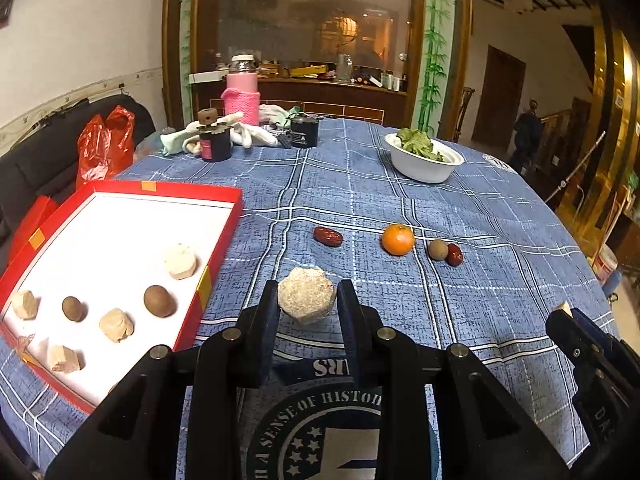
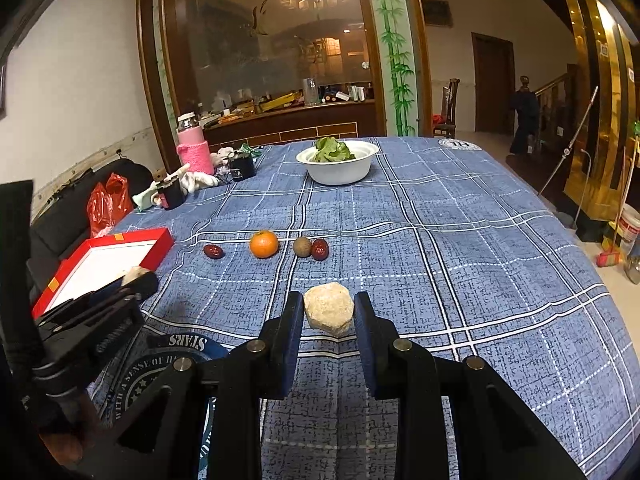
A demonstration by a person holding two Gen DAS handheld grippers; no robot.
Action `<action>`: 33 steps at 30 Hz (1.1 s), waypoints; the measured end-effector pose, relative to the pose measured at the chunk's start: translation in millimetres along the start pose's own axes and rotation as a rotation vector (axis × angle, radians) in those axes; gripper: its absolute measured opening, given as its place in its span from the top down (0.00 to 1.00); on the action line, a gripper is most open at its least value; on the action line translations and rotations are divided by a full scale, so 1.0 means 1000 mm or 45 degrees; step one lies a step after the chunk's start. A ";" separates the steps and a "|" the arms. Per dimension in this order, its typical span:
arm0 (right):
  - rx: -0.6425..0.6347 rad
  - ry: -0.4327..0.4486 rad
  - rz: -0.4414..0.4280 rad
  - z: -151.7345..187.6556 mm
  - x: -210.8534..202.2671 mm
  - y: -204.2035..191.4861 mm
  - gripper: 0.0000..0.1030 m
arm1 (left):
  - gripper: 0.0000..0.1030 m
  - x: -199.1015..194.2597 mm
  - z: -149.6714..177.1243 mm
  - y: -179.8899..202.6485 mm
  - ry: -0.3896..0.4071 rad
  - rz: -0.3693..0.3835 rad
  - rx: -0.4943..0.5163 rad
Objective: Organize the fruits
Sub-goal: 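Lift both beige chunks above the table, then carry both beige chunks over the red box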
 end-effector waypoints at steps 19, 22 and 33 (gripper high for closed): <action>0.044 0.008 -0.029 0.000 -0.002 0.007 0.74 | 0.74 0.007 0.001 -0.010 -0.043 -0.034 -0.054; 0.038 0.011 -0.018 -0.001 -0.003 0.006 0.74 | 0.74 0.005 0.001 -0.011 -0.031 -0.040 -0.060; -0.058 -0.027 0.033 0.000 0.004 -0.009 0.74 | 0.74 0.002 0.001 -0.045 -0.076 -0.092 -0.118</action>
Point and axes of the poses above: each gripper's, at about its wrist camera, not at the fingertips, and x roughly the way its jaws point, y to its right, z to its underside, the point moved 4 cm from there along x, roughly the way its jaws point, and after that the axes turned 11 degrees about -z, right-handed, at the moved point
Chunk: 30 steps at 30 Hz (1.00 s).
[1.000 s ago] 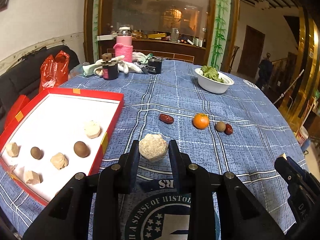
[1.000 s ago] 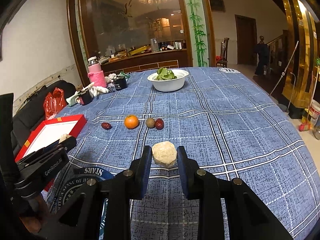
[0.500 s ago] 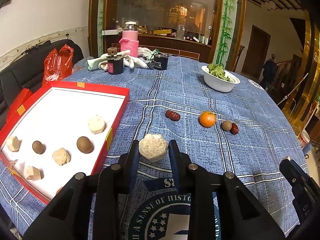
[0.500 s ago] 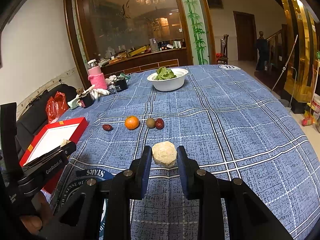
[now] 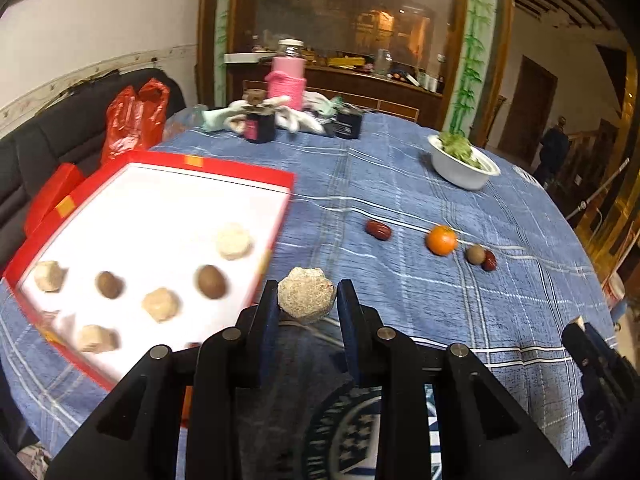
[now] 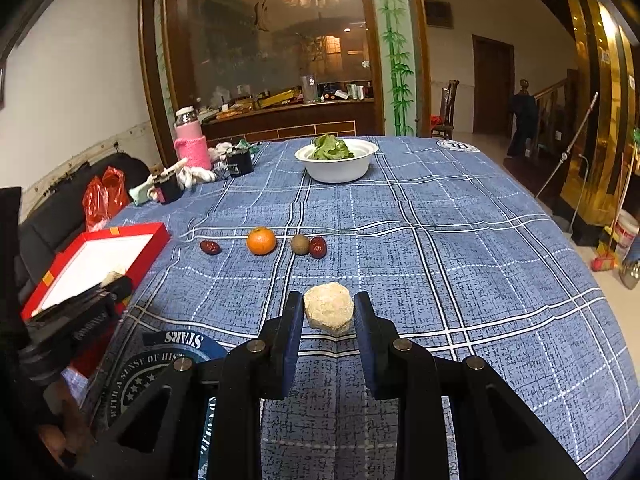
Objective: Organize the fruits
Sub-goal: 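Carry both beige chunks over the red box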
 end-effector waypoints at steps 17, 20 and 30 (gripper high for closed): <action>-0.215 -0.102 -0.528 -0.028 0.042 -0.147 0.75 | 0.74 0.032 -0.033 -0.151 -0.001 -0.274 -0.180; -0.275 -0.118 -0.593 -0.031 0.056 -0.179 0.75 | 0.74 0.044 -0.035 -0.162 -0.029 -0.303 -0.172; -0.337 -0.215 -0.658 -0.034 0.113 -0.241 0.75 | 0.74 0.067 -0.039 -0.171 -0.100 -0.358 -0.115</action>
Point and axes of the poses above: each gripper's, at about its wrist camera, not at the fingertips, and x roughly the way its jaws point, y to its right, z to its underside, the point moved 4 cm from there along x, roughly the way its jaws point, and after that the axes turned 11 degrees about -z, right-handed, at the moved point
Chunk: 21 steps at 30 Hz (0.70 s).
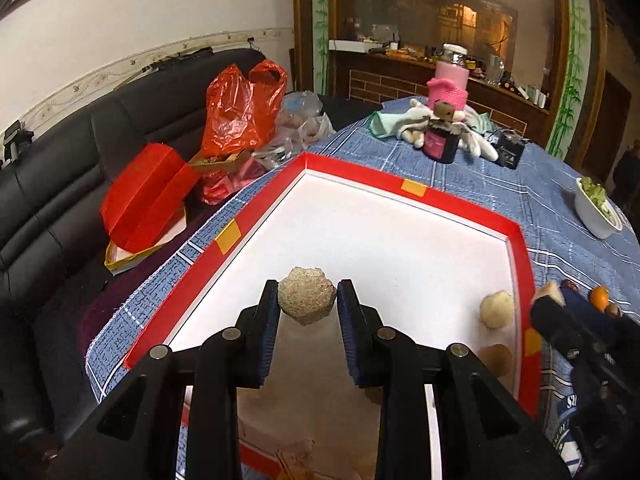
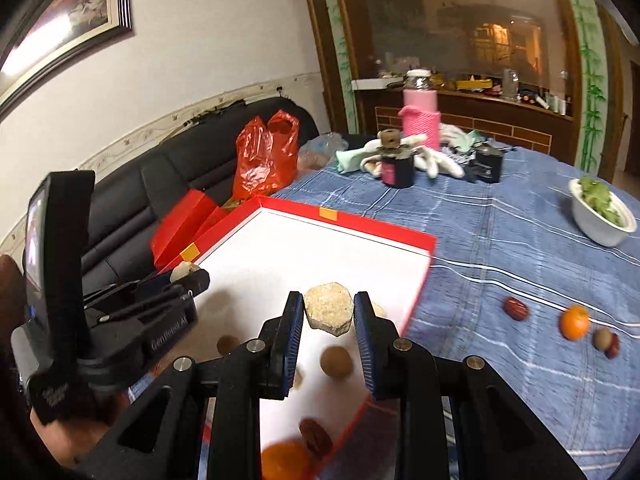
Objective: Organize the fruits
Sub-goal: 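Carry both beige chunks over the red box, then open both tools to drop the beige chunks into the box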
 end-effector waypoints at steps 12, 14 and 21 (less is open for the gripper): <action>0.029 -0.085 -0.012 0.008 0.038 0.004 0.75 | 0.74 0.018 -0.004 -0.005 -0.054 -0.034 -0.010; 0.033 -0.085 -0.013 0.006 0.038 0.005 0.75 | 0.74 0.018 -0.005 -0.004 -0.056 -0.034 -0.008; 0.037 -0.094 -0.013 0.004 0.044 0.005 0.75 | 0.74 0.021 -0.010 -0.002 -0.062 -0.046 -0.003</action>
Point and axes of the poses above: each gripper's, at about its wrist camera, not at the fingertips, and x roughly the way its jaws point, y to its right, z to its underside, the point moved 4 cm from there along x, roughly the way its jaws point, and after that the axes turned 11 degrees about -z, right-handed, at the moved point
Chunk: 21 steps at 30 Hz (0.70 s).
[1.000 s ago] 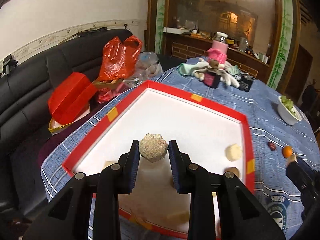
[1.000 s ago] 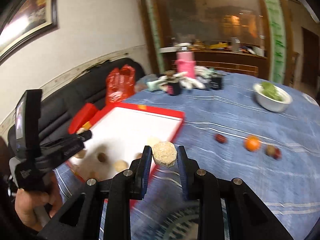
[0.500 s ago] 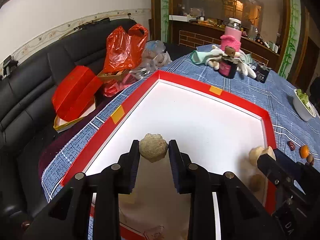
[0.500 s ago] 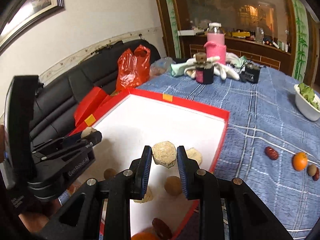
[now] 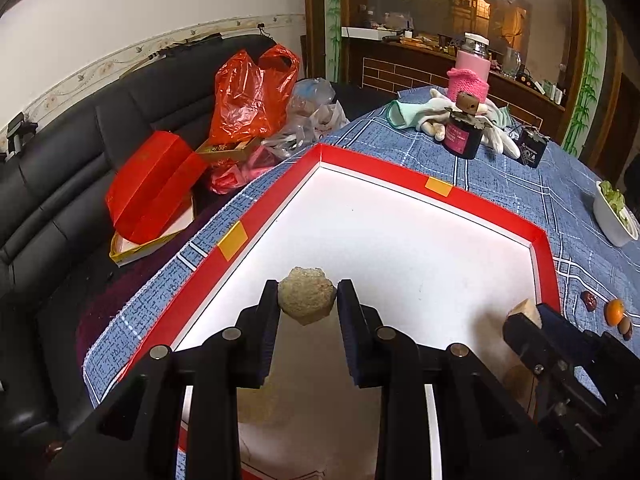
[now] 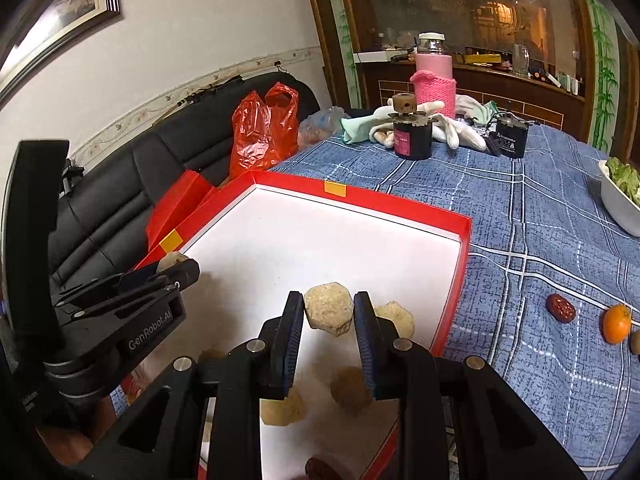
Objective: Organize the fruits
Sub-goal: 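Open both tools to drop the beige chunks into the box, then grasp a red date with the right tool while the left grasps another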
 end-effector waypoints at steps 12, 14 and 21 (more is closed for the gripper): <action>0.020 -0.092 0.017 0.003 0.019 0.000 0.72 | 0.73 0.020 0.002 -0.003 -0.132 -0.025 -0.009; 0.023 -0.115 0.021 0.005 0.021 0.001 0.70 | 0.60 0.024 0.005 -0.006 -0.169 -0.071 -0.006; 0.012 0.011 0.012 0.003 -0.032 0.010 0.50 | 0.29 -0.001 0.003 -0.013 -0.094 -0.123 -0.022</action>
Point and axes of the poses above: each gripper's, at about its wrist camera, not at the fingertips, and x roughly the way its jaws point, y to its right, z to its underside, the point moved 4 cm from there along x, roughly the way its jaws point, and after that the axes turned 11 degrees about -z, right-handed, at the moved point
